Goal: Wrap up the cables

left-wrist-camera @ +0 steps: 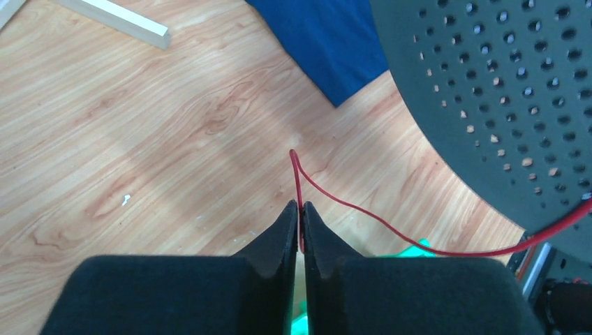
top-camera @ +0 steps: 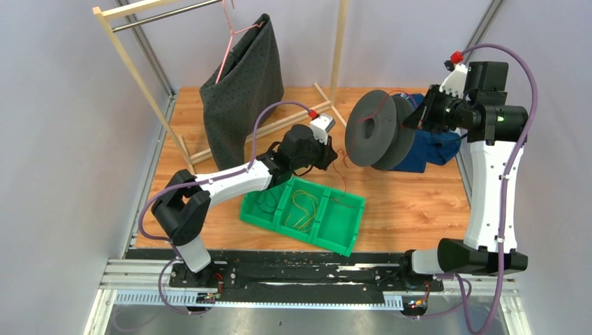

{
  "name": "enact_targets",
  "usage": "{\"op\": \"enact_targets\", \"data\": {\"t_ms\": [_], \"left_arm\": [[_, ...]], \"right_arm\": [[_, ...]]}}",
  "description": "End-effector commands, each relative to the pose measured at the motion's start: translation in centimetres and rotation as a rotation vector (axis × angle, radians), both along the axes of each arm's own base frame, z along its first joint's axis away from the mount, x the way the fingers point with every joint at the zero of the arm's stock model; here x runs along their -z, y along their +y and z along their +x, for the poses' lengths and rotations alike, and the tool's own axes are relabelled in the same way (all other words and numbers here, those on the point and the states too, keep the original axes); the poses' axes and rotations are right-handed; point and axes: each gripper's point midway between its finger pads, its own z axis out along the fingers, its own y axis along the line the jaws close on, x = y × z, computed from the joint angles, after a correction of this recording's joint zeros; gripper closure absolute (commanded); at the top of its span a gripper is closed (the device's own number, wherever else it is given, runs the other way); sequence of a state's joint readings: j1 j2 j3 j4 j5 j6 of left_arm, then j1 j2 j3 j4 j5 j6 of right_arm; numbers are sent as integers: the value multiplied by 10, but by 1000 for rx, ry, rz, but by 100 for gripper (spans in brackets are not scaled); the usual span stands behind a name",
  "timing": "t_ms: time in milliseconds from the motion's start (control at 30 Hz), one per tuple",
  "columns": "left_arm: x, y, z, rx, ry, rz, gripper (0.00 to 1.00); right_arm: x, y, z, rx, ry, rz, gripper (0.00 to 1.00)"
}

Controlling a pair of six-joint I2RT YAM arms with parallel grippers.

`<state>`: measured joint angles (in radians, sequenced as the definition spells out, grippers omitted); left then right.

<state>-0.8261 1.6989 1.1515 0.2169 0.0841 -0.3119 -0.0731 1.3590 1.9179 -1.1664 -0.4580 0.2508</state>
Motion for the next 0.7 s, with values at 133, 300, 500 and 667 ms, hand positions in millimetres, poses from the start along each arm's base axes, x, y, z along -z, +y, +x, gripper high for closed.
{"op": "enact_targets", "data": {"t_ms": [133,300,500,667], "left_arm": [[-2,-8,3,16,26,11,61],[8,-9,3,21,46,20,60],[17,-7,-2,34,71,37,60],[23,-3,-8,36,101,48,87]], "right_arm": [[-12,4,-5,-1,-48,63,99],[-11,4,-7,0,-43,70,99],[-8,3,-8,4,-35,73,99],[-6,2,-6,10,-33,70,99]]}}
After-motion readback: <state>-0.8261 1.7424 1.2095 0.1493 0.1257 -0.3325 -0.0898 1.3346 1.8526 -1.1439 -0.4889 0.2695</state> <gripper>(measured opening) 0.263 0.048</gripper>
